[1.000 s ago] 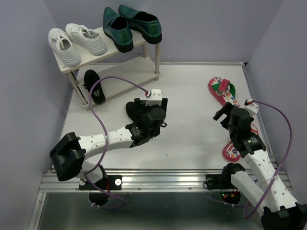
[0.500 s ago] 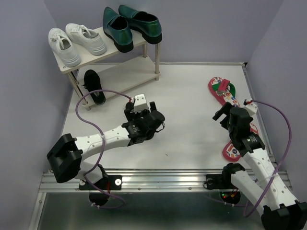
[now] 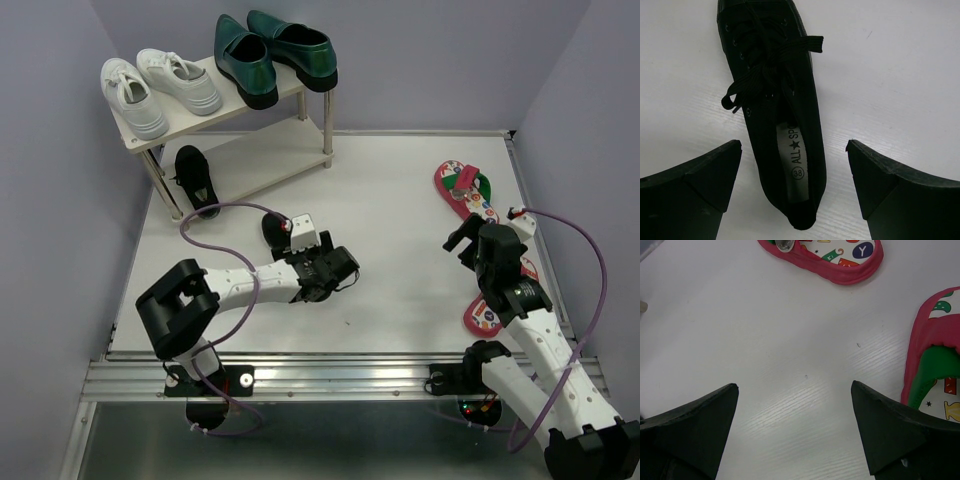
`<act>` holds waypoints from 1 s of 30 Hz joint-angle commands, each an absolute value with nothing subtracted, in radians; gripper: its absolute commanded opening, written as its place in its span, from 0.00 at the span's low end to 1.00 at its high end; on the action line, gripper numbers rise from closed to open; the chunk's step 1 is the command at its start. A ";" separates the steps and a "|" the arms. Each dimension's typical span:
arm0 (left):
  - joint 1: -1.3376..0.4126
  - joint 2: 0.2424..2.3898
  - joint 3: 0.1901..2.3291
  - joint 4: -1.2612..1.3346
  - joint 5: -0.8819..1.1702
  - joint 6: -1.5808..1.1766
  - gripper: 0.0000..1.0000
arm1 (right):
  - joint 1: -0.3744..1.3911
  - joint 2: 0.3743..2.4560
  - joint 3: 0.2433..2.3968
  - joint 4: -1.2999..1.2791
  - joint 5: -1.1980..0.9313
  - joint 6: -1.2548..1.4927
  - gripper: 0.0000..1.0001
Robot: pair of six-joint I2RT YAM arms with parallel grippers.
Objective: Place and organize the shoes onto the shoe shelf
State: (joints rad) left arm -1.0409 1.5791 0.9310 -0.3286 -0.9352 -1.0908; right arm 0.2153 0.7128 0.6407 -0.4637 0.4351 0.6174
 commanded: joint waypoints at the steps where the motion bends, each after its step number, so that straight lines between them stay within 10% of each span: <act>1: -1.043 1.617 0.976 -0.389 -0.956 -1.166 0.97 | 0.213 0.695 0.675 -0.440 0.433 0.612 1.00; 8: -1.042 1.664 0.979 -0.406 -0.945 -1.193 0.65 | 0.213 0.703 0.678 -0.440 0.430 0.615 1.00; 21: -1.035 1.675 0.969 -0.425 -0.934 -1.207 0.80 | 0.213 0.704 0.683 -0.439 0.426 0.617 1.00; 27: -1.035 1.686 0.980 -0.446 -0.922 -1.212 0.26 | 0.213 0.704 0.687 -0.439 0.426 0.617 1.00; 28: -1.037 1.678 0.991 -0.472 -0.923 -1.218 0.00 | 0.213 0.704 0.689 -0.437 0.426 0.615 1.00; 30: -1.037 1.658 1.002 -0.515 -0.952 -1.229 0.00 | 0.213 0.706 0.689 -0.439 0.426 0.614 1.00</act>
State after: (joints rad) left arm -1.0374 1.6741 0.9623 -0.4149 -0.8955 -1.2026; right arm 0.2157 0.7101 0.6407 -0.4637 0.4278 0.6174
